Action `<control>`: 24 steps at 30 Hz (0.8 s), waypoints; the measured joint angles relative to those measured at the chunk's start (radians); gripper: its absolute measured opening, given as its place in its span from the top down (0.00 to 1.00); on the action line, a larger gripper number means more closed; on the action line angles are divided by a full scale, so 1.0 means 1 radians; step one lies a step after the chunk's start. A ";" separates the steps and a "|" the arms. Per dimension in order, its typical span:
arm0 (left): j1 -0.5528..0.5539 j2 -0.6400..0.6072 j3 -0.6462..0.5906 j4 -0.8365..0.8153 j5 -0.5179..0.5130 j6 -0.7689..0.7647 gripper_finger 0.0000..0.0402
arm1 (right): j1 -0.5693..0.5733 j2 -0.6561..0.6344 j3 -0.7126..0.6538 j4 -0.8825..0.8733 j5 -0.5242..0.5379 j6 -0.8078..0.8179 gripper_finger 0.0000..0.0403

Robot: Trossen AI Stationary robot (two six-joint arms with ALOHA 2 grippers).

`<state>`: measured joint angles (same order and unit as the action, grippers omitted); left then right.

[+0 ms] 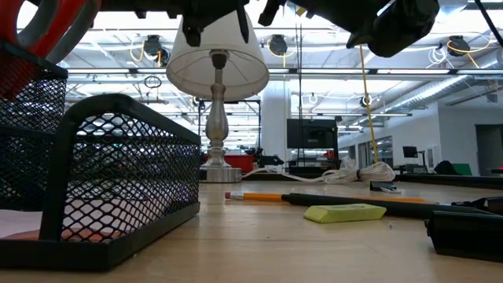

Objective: Pick and place office supplies into organizer
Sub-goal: Put the black pen into the black desk organizer

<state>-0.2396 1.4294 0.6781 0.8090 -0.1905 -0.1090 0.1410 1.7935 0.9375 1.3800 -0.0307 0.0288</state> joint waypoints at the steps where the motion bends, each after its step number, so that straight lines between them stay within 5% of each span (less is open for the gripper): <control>1: 0.000 0.000 0.003 0.006 0.000 -0.003 0.54 | 0.000 0.000 0.000 0.000 0.000 -0.002 0.94; 8: -0.014 -0.009 0.004 0.008 -0.005 -0.002 0.57 | 0.004 0.000 0.000 0.006 0.000 -0.017 0.94; 18: -0.018 -0.009 0.003 0.023 -0.013 0.005 0.91 | 0.004 -0.001 0.000 0.000 0.005 -0.007 0.93; 24: -0.027 -0.009 0.003 0.023 -0.018 -0.026 0.91 | 0.010 -0.001 0.000 -0.019 0.004 -0.008 0.86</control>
<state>-0.2664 1.4204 0.6808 0.8322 -0.2082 -0.1350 0.1513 1.7924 0.9375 1.3610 -0.0264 0.0212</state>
